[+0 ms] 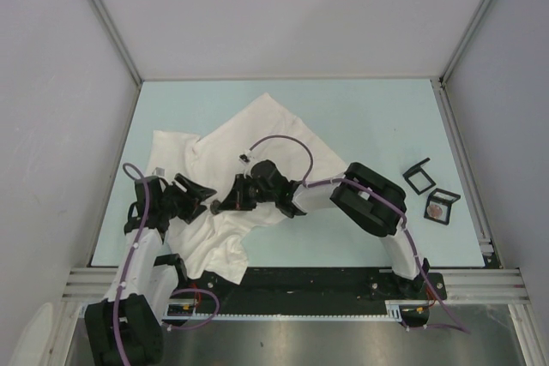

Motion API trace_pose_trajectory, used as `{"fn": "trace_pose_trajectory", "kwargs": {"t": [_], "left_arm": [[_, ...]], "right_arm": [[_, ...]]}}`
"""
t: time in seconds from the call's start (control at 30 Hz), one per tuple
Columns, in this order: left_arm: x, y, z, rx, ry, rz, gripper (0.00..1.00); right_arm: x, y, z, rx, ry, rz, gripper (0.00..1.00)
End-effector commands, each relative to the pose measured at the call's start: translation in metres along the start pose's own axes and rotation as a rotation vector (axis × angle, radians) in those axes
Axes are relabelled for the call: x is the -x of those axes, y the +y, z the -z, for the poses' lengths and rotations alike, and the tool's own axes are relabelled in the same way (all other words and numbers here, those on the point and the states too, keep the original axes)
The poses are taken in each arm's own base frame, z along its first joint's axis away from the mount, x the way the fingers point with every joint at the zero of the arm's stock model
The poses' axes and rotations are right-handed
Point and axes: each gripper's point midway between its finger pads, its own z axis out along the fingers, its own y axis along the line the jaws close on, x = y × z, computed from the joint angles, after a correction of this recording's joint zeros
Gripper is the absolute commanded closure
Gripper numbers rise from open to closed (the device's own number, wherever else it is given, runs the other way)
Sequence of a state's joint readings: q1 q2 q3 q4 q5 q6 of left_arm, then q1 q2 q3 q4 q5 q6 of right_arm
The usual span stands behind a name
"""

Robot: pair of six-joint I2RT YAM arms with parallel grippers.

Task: Remove the brooch from the garment
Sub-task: Remove the brooch from the clothes.

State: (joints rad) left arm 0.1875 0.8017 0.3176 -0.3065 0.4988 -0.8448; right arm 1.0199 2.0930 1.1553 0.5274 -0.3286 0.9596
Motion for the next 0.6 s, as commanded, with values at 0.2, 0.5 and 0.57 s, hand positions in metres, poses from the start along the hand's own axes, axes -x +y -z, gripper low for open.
{"fn": "trace_pose_trajectory", "kwargs": {"t": [0.2, 0.5, 0.57], "left_arm": [[0.025, -0.02, 0.029, 0.004, -0.148, -0.077, 0.26], [0.074, -0.025, 0.069, 0.163, -0.383, -0.149, 0.21], [0.081, -0.023, 0.07, 0.187, -0.406, -0.136, 0.23]], "right_arm": [[-0.006, 0.054, -0.032, 0.38, 0.083, -0.039, 1.0], [0.007, 0.091, -0.038, 0.528, 0.103, 0.064, 1.0], [0.014, 0.1, -0.037, 0.554, 0.103, 0.079, 1.0]]}}
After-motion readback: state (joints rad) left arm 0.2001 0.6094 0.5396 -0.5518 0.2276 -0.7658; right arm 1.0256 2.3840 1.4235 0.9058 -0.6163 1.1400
